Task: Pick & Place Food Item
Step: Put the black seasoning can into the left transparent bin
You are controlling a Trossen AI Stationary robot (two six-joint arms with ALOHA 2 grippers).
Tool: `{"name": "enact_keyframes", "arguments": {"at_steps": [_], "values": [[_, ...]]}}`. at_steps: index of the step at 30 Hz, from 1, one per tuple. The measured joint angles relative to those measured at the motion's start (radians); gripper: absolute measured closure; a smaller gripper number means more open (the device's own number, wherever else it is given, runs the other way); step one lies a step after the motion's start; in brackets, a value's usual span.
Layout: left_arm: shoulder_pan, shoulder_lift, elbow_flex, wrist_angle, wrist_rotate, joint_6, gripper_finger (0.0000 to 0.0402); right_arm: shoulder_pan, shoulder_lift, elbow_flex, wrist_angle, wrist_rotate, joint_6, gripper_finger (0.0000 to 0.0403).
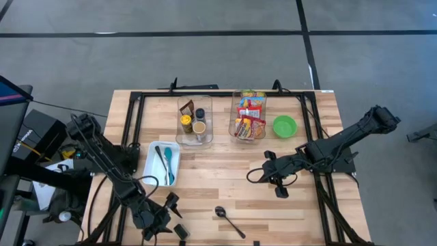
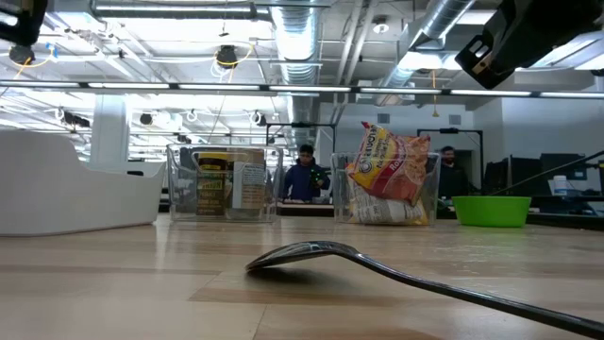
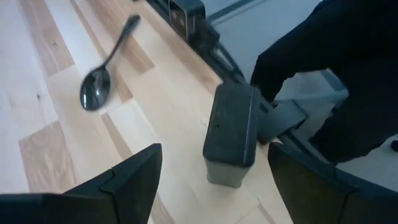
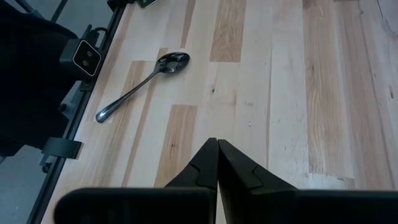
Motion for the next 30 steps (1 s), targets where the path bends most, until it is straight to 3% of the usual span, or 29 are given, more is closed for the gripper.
{"name": "enact_keyframes", "arguments": {"at_steps": [20,30], "values": [[0.000,0.160,0.001,0.162,0.005,-0.004,0.0112,0.000,0.000,0.000,0.000,0.000,0.000,0.0403],[0.000,0.172,0.001,0.241,0.005,0.001,0.0112,0.000,0.000,0.000,0.000,0.000,0.000,0.0403]]}}
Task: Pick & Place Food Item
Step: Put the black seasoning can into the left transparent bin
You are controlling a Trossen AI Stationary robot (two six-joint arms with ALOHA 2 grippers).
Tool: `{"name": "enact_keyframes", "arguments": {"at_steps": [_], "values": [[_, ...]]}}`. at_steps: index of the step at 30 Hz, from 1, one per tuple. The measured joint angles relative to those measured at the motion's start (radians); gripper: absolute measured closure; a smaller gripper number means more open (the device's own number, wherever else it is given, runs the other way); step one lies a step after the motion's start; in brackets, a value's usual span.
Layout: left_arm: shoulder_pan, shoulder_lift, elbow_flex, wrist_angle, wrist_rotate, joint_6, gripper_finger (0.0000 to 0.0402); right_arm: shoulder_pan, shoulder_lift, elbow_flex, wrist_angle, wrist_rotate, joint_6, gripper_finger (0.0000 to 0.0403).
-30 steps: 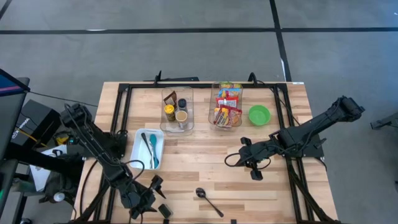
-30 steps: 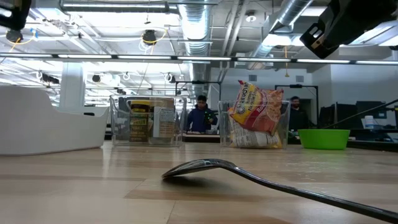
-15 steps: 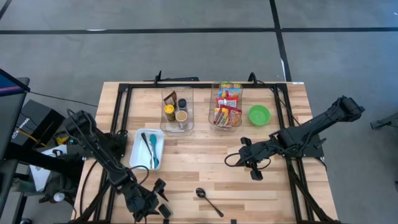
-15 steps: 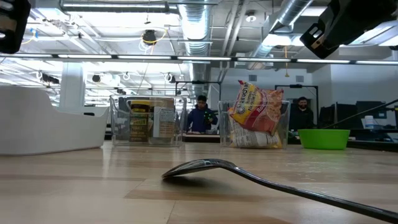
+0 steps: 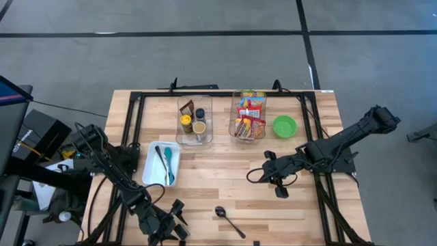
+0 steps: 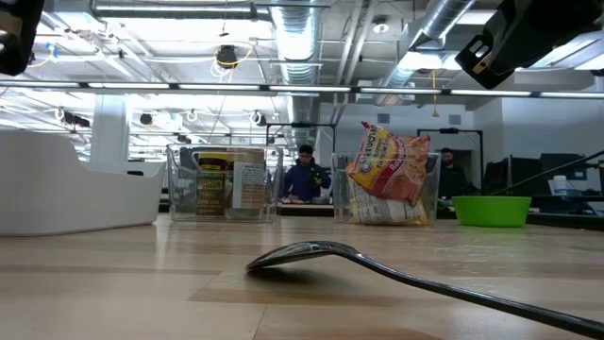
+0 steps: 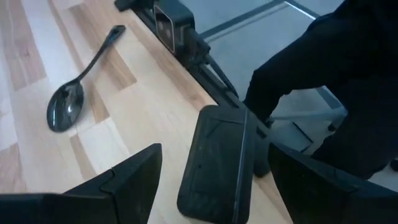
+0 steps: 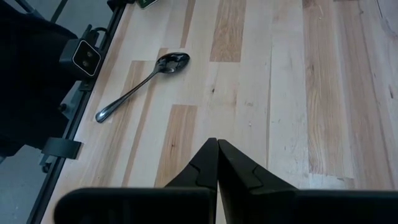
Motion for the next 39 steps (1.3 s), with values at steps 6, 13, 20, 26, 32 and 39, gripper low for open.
{"name": "enact_keyframes", "arguments": {"at_steps": [6,13,20,26,32,39], "values": [[0.001,0.000,0.000,-0.007,0.000,0.001,0.0113,0.000,0.000,0.000,0.000,0.000,0.000,0.0403],[0.029,0.000,0.000,-0.007,0.024,0.029,0.0113,0.000,0.000,0.000,0.000,0.000,0.000,0.0403],[0.033,0.000,0.000,-0.008,0.029,0.054,0.0113,0.000,0.000,0.000,0.000,0.000,0.000,0.0403],[0.033,0.000,0.000,-0.008,0.029,0.056,0.0134,0.000,0.000,0.000,0.000,0.000,0.000,0.0403],[0.033,0.000,0.000,-0.008,0.029,0.056,0.0163,0.000,0.000,0.000,0.000,0.000,0.000,0.0403],[0.033,0.000,0.000,-0.010,0.039,0.047,0.0178,0.000,0.000,0.000,0.000,0.000,0.000,0.0403]]}}
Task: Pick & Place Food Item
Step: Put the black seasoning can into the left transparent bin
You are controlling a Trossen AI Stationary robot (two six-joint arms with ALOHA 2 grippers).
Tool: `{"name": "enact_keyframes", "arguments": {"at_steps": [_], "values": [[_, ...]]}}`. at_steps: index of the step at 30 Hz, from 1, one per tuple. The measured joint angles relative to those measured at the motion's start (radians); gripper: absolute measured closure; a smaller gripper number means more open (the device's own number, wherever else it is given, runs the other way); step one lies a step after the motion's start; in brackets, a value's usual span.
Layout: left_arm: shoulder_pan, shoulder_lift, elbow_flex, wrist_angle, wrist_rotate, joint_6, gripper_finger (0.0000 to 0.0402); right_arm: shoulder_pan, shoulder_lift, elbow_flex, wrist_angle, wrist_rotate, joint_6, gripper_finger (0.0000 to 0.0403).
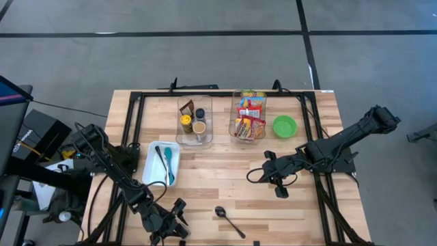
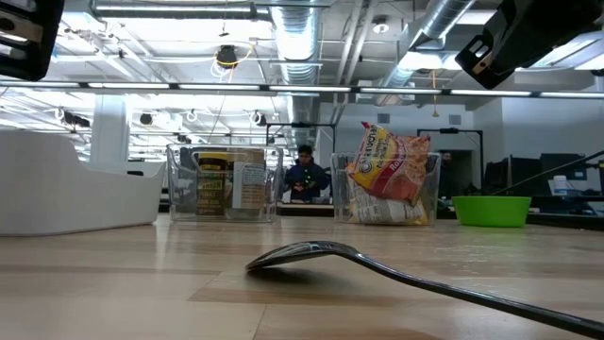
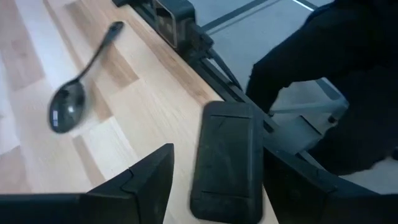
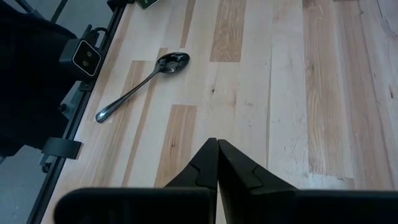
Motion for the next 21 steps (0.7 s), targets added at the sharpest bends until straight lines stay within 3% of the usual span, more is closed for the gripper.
{"name": "enact_keyframes", "arguments": {"at_steps": [10,21], "values": [[0.000,0.000,0.000,-0.012,0.016,-0.002,0.0188,0.000,0.000,0.000,0.000,0.000,0.000,0.0403],[0.000,0.000,-0.001,-0.037,0.017,-0.002,0.0229,0.000,0.000,0.000,0.000,0.000,0.000,0.0403]]}}
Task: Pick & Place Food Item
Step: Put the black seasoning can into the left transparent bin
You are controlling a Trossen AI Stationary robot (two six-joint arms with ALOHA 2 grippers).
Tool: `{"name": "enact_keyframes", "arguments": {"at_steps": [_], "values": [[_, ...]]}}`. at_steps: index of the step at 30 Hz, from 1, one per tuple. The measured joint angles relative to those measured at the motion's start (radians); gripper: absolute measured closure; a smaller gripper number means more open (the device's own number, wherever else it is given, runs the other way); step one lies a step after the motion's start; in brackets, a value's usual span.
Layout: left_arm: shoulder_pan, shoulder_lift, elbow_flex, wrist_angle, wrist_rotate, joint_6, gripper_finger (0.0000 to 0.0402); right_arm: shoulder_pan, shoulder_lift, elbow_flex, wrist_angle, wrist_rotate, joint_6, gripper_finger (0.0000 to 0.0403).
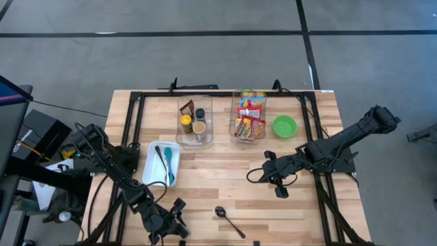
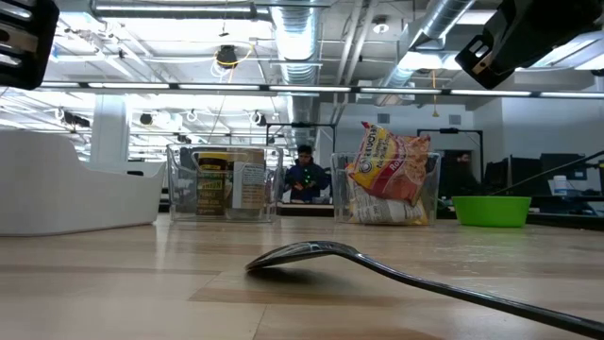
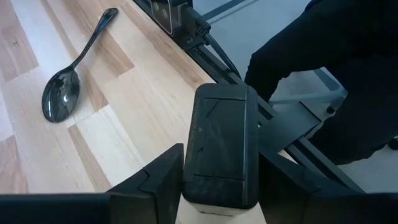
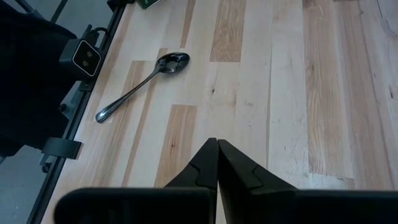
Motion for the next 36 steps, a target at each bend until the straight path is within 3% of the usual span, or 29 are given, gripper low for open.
{"name": "enact_keyframes", "arguments": {"at_steps": [10,23,36], "values": [[0.000,0.000,0.000,0.005,0.000,0.002,0.0264,0.000,0.000,0.000,0.000,0.000,0.000,0.0403],[0.000,0.000,0.000,0.005,-0.002,0.003,0.0267,0.000,0.000,0.000,0.000,0.000,0.000,0.0403],[0.010,-0.099,0.000,0.004,-0.141,0.003,0.0271,0.000,0.000,0.000,0.001,0.000,0.000,0.0403]]}}
